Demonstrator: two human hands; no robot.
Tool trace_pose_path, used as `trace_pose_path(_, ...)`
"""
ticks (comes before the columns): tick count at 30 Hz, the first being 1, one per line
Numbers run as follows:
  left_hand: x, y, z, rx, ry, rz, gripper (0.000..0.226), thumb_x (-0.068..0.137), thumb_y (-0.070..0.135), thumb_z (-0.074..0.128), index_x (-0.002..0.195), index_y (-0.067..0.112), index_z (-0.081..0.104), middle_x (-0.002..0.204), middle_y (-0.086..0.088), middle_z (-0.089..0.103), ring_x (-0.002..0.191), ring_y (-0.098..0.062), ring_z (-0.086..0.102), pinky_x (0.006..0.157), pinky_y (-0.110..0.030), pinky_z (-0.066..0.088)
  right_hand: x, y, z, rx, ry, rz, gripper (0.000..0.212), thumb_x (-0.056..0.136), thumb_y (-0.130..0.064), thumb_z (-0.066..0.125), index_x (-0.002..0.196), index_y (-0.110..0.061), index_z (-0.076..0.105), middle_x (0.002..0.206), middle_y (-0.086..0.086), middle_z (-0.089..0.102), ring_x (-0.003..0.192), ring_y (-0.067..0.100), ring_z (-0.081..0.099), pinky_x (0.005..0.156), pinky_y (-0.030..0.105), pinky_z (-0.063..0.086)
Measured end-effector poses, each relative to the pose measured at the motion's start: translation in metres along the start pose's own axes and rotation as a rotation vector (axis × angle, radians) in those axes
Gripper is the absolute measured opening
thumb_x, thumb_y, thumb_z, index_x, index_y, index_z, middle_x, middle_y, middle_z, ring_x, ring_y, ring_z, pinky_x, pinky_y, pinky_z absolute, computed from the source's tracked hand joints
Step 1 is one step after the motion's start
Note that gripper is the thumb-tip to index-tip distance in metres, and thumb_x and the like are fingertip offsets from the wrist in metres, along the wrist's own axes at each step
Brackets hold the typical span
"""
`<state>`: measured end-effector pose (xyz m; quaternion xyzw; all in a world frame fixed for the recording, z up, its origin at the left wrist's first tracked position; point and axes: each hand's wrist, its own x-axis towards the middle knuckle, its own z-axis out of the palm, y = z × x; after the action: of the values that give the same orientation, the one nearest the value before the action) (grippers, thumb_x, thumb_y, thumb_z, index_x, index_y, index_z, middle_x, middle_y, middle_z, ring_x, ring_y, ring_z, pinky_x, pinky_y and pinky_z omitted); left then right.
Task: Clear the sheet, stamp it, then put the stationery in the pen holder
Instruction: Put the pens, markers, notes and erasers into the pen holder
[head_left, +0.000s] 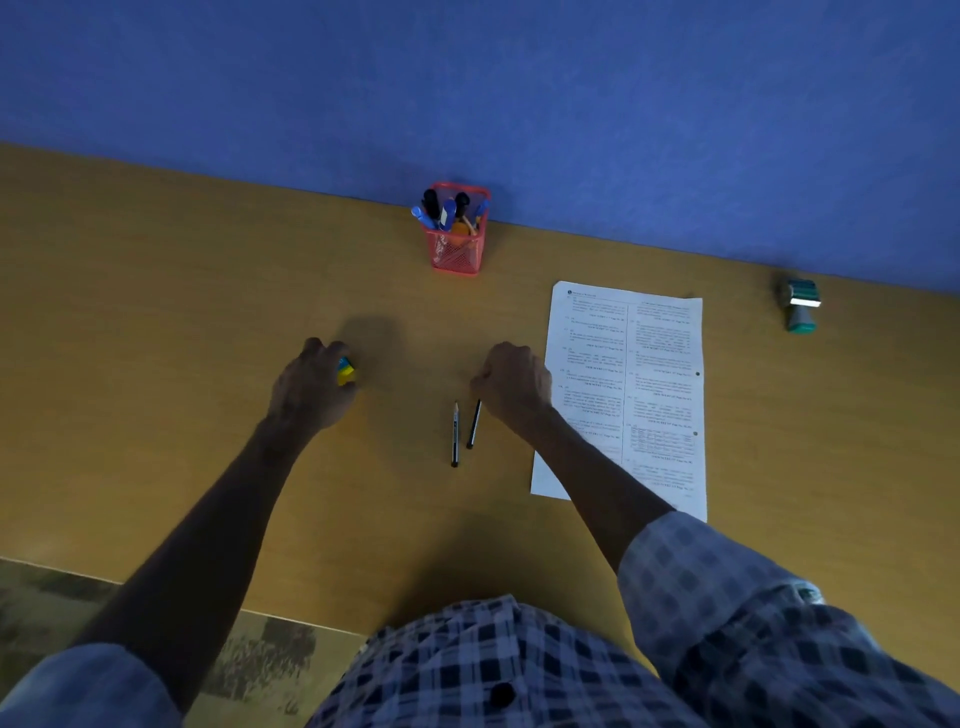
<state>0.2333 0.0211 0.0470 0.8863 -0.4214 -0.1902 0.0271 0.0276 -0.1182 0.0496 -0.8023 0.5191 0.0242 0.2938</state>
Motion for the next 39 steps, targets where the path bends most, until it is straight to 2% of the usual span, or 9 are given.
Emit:
trace_pose_path(4,-0.001,-0.002,0.004,-0.052,0.068,0.094,0.032,0.086,0.012,0.064,0.118,0.012,0.064,0.112,-0.018,0.057,0.095,-0.043,0.061,0.078,-0.046,0.05,-0.001,-0.004,0.0,0.073,0.019,0.01,0.019,0.076,-0.01,0.065,0.093,-0.004,0.068,0.09,0.013,0.07,0.084,0.032,0.065,0.06,0.029,0.043)
trace_pose_path(8,0.002,0.011,-0.002,-0.1,0.15,0.102,0.026,0.091,0.022,0.061,0.116,0.016,0.064,0.111,-0.012,0.066,0.096,-0.038,0.063,0.074,-0.04,0.048,0.007,-0.004,-0.006,0.232,0.038,0.057,0.018,0.071,-0.018,0.073,0.086,-0.009,0.073,0.086,0.005,0.071,0.073,0.021,0.065,0.051,0.02,0.038)
trace_pose_path(14,0.022,0.039,-0.038,-0.32,0.374,0.165,0.02,0.093,0.032,0.056,0.109,0.021,0.06,0.093,-0.004,0.071,0.08,-0.029,0.068,0.068,-0.04,0.055,0.032,-0.014,-0.046,0.447,0.188,-0.028,0.011,0.072,-0.022,0.07,0.08,-0.019,0.077,0.081,-0.002,0.075,0.075,0.015,0.069,0.074,0.033,0.058)
trace_pose_path(21,0.068,0.083,-0.091,-0.551,0.549,0.447,0.018,0.091,0.018,0.058,0.105,0.008,0.055,0.095,-0.005,0.067,0.081,-0.016,0.067,0.065,-0.026,0.052,0.063,-0.031,-0.103,0.671,0.504,-0.208,0.009,0.079,-0.014,0.065,0.082,-0.014,0.074,0.078,-0.003,0.074,0.074,0.009,0.069,0.075,0.033,0.057)
trace_pose_path(24,0.091,0.096,-0.11,-0.661,0.57,0.442,0.012,0.088,0.024,0.061,0.095,0.02,0.053,0.093,-0.002,0.069,0.083,-0.012,0.071,0.071,-0.026,0.057,0.078,-0.034,-0.117,0.731,0.6,-0.259,0.008,0.083,-0.012,0.065,0.086,-0.012,0.072,0.079,-0.006,0.072,0.075,0.005,0.068,0.075,0.03,0.057)
trace_pose_path(26,0.108,0.102,-0.12,-0.748,0.551,0.391,0.015,0.083,0.027,0.065,0.086,0.029,0.051,0.087,0.001,0.071,0.084,-0.009,0.072,0.075,-0.035,0.059,0.088,-0.037,-0.122,0.702,0.656,-0.295,0.008,0.085,-0.014,0.065,0.088,-0.013,0.071,0.081,-0.008,0.072,0.076,0.004,0.068,0.075,0.032,0.058)
trace_pose_path(29,0.129,0.113,-0.126,-0.682,0.503,0.319,0.019,0.076,0.031,0.072,0.08,0.023,0.055,0.075,0.012,0.064,0.079,-0.006,0.068,0.069,-0.035,0.057,0.102,-0.043,-0.126,0.558,0.685,-0.313,0.009,0.087,-0.021,0.063,0.088,-0.018,0.07,0.082,-0.01,0.073,0.076,0.002,0.068,0.071,0.031,0.057)
trace_pose_path(36,0.157,0.14,-0.118,-0.387,0.302,0.168,0.018,0.074,0.027,0.076,0.084,0.013,0.071,0.09,-0.002,0.071,0.087,-0.019,0.067,0.07,-0.027,0.05,0.124,-0.054,-0.113,0.202,0.623,-0.326,0.016,0.089,-0.025,0.054,0.091,-0.022,0.069,0.084,-0.003,0.074,0.077,0.018,0.07,0.065,0.037,0.058)
trace_pose_path(39,0.161,0.145,-0.116,-0.296,0.243,0.11,0.019,0.074,0.023,0.076,0.087,0.01,0.074,0.092,-0.004,0.072,0.085,-0.02,0.067,0.071,-0.028,0.051,0.128,-0.052,-0.104,0.142,0.537,-0.321,0.022,0.093,-0.03,0.055,0.11,-0.022,0.066,0.101,-0.001,0.074,0.092,0.022,0.07,0.077,0.038,0.058)
